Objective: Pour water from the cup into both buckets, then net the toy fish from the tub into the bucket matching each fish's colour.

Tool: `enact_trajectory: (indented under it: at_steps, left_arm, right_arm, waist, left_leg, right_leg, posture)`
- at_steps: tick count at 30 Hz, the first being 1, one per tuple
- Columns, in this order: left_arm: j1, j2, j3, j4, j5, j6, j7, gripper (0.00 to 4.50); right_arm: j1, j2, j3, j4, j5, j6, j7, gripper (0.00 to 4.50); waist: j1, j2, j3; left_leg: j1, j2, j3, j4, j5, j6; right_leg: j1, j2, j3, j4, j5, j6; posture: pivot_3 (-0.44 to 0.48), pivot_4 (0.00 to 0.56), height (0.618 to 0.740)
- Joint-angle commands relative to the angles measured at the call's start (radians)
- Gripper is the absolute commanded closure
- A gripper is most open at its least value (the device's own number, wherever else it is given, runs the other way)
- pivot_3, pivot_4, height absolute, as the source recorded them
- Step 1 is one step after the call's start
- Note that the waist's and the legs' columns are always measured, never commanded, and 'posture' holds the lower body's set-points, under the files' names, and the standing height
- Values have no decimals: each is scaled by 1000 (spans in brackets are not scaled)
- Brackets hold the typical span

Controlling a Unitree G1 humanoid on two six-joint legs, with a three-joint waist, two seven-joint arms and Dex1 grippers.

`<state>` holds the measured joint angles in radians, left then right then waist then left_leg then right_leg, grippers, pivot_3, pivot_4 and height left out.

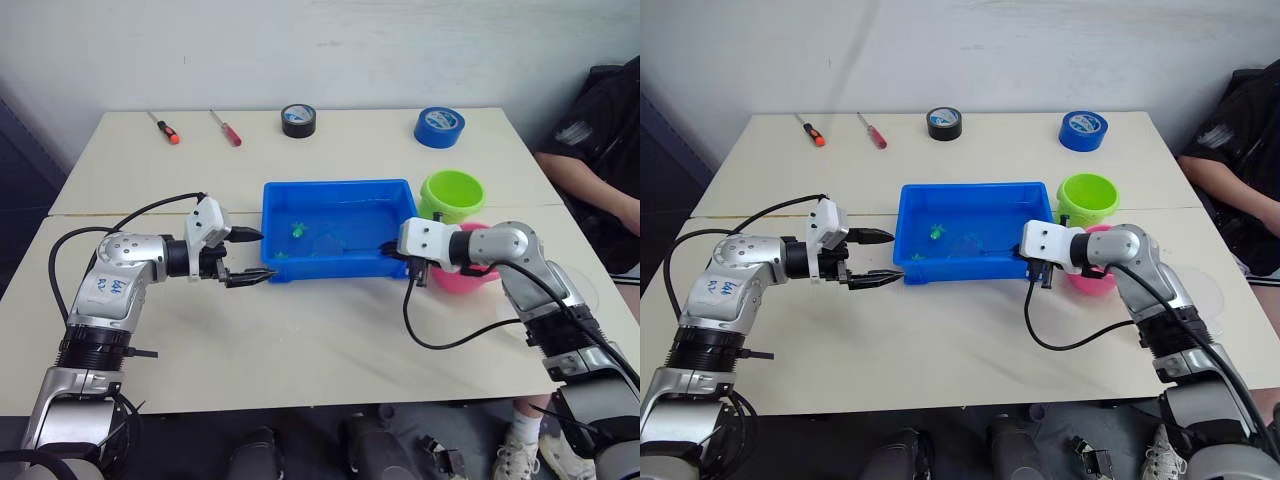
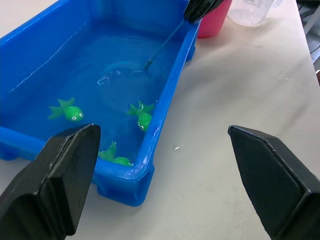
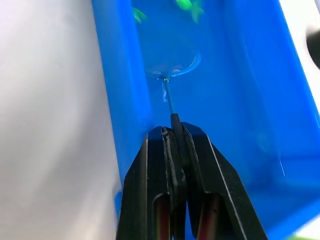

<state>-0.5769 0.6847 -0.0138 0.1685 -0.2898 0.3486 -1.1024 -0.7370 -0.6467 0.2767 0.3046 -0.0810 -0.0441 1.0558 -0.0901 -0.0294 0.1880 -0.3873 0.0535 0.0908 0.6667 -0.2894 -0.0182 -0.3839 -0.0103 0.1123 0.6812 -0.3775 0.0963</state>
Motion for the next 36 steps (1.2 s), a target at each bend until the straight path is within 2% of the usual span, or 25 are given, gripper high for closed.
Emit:
enact_trajectory:
  at_steps: [1, 13, 22, 27, 36]
  left_arm:
    - [6, 30, 35, -34, -13, 0, 2, 23]
    - [2, 24, 53, -49, -22, 18, 39, 23]
    - [-54, 5, 50, 1, -17, 18, 40, 23]
    - [-91, -15, 56, 34, -30, 14, 34, 23]
    - [-177, -127, 85, 23, -153, 150, 65, 23]
  right_arm:
    - [-29, 35, -10, 14, 42, 17, 36, 4500]
    - [-29, 84, -102, -44, 194, 301, 67, 4500]
    - [29, 67, -194, -164, 316, 516, 30, 4500]
    - [74, 40, -242, -235, 346, 564, -3, 4500]
    - [228, -95, -510, -493, 472, 741, -125, 4500]
  waist:
    - [1, 0, 0]
    - [4, 0, 0]
    - [5, 0, 0]
    - [7, 0, 0]
    - [19, 0, 0]
  left_leg:
    - [0, 0, 0, 0, 0, 0]
    - [0, 0, -1, 0, 0, 0]
    - [0, 0, -1, 0, 0, 0]
    - [-1, -1, -1, 0, 0, 0]
    - [-3, -1, -2, -1, 0, 0]
  right_leg:
    - [0, 0, 0, 0, 0, 0]
    - [0, -1, -1, 0, 0, 0]
    - [0, -1, -1, 0, 0, 0]
    - [0, -1, -1, 0, 0, 0]
    - [-1, -1, -1, -2, 0, 0]
  posture:
    - [0, 150, 740]
    - [0, 150, 740]
    - [0, 150, 740]
    - [0, 150, 740]
    - [0, 150, 740]
